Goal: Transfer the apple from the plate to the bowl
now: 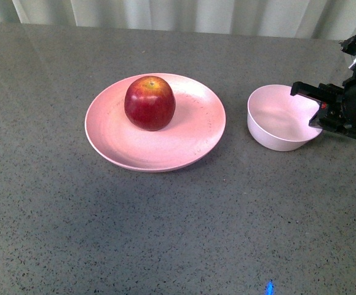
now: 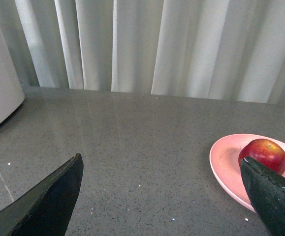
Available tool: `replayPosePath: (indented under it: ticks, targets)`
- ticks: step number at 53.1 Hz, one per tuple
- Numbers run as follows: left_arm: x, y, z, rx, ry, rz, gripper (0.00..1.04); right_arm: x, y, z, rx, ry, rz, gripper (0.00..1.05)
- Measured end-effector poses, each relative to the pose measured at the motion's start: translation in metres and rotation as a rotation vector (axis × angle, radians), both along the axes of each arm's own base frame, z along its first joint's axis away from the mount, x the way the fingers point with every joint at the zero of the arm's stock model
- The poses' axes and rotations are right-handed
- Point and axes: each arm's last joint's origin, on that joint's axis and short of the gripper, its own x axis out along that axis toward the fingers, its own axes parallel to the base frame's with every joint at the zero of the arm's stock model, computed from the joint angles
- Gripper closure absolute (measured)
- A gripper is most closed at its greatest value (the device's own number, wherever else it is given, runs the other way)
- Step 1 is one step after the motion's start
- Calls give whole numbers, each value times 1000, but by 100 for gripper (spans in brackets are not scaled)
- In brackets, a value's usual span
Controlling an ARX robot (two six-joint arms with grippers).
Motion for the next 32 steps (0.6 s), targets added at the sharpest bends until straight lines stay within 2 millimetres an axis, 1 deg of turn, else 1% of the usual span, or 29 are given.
replayPosePath:
  ticks: [9, 13, 15, 19, 21, 22, 26, 27, 30, 32]
  targets:
    - [0, 0, 0, 0, 0, 0, 9, 2, 4, -1, 2, -5, 19, 103]
    - [0, 0, 0, 0, 0, 0, 9, 2, 5, -1, 8, -19, 25, 89]
    - [0, 0, 0, 0, 0, 0, 9, 2, 5, 0, 15, -31, 31, 81]
    - [0, 0, 0, 0, 0, 0, 9, 1, 4, 1, 23, -48, 36, 72]
    - [0, 0, 0, 0, 0, 0, 9, 0, 3, 4, 32, -69, 38, 65]
    - [0, 0, 0, 0, 0, 0, 9, -1, 3, 5, 34, -74, 39, 63]
    - [0, 0, 0, 0, 0, 0, 9, -5, 0, 13, 46, -115, 43, 53]
    - [0, 0, 0, 0, 0, 0, 9, -7, -2, 19, 49, -141, 40, 47]
    - [0, 0, 0, 0, 0, 0, 9, -14, -5, 32, 40, -202, 42, 37]
    - [0, 0, 0, 0, 0, 0, 9, -23, -9, 43, 31, -256, 47, 28]
